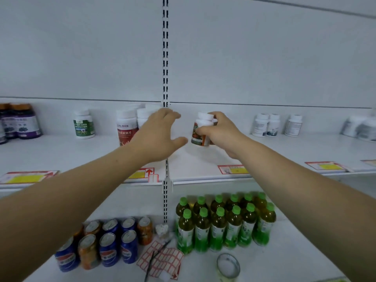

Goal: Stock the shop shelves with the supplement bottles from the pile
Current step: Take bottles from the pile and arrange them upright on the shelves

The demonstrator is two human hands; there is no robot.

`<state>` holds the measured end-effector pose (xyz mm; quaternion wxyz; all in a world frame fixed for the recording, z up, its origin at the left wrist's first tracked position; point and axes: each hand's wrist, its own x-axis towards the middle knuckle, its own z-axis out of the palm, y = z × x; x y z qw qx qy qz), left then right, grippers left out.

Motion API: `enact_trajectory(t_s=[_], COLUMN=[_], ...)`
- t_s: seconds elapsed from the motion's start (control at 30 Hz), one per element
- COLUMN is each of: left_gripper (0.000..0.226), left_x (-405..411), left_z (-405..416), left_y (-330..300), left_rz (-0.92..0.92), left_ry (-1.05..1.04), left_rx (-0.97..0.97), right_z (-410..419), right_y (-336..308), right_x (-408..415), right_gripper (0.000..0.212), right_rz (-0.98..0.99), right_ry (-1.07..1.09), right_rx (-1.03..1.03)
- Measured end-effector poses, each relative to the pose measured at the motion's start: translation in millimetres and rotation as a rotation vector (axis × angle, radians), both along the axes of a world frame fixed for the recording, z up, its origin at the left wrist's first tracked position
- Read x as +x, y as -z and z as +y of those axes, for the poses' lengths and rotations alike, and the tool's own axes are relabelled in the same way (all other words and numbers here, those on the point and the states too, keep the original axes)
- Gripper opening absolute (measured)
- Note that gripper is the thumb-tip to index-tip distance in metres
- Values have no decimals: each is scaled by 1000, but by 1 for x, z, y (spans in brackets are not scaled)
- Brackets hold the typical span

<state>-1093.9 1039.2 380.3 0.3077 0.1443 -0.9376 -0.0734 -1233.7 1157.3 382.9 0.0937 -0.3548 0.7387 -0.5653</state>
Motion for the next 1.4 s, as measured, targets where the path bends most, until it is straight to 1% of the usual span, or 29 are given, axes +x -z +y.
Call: enact_trajectory(t_s=[0.07, 0.13, 0.2, 0.23, 0.33, 0.4, 0.53, 0.63, 0.73, 0.83, 0.93, 1.03, 1.1, 1.2, 1.3, 1.4], left_gripper=[67, 69, 71, 71, 69, 68, 65, 65, 67, 72, 82, 97, 98, 88, 69, 43], left_x=[-9, -19, -29, -33, -46, -58, -93, -131, -181, -235, -275, -292, -296, -295, -292, -283], left_z=[16, 27, 35, 39, 48, 55, 77, 109, 153, 200, 241, 257, 256, 254, 257, 253], left_y=[6, 13, 20, 22, 27, 28, 28, 24, 21, 25, 30, 33, 35, 34, 31, 29], left_rz=[-123, -266, -375, -413, -495, -520, -545, -547, -547, -570, -603, -598, -584, -548, -470, -338], left_ry=[55, 72, 77, 82, 78, 46, 12, 36, 75, 102, 128, 63, 37, 20, 25, 81], left_rx=[149, 235, 263, 270, 274, 269, 315, 356, 379, 335, 255, 192, 203, 266, 330, 426], right_z=[9, 19, 30, 36, 53, 65, 95, 127, 173, 222, 259, 279, 283, 278, 266, 254], right_y=[1, 3, 5, 6, 10, 13, 21, 20, 15, 15, 20, 22, 22, 21, 20, 19], right_x=[-3, -8, -15, -19, -32, -45, -82, -119, -160, -199, -228, -245, -250, -248, -242, -236], right_gripper=[44, 50, 58, 59, 56, 55, 59, 58, 57, 56, 56, 57, 58, 60, 64, 64], right_rz=[-36, -57, -69, -76, -85, -39, 65, 125, 141, 132, 110, 122, 126, 130, 127, 131], right_ry=[-8, -2, 13, 16, 19, 23, 52, 84, 119, 161, 150, 112, 85, 42, -11, -54], right_rx=[-9, -15, -16, -17, -22, -5, 62, 76, 98, 100, 96, 94, 90, 71, 36, 12])
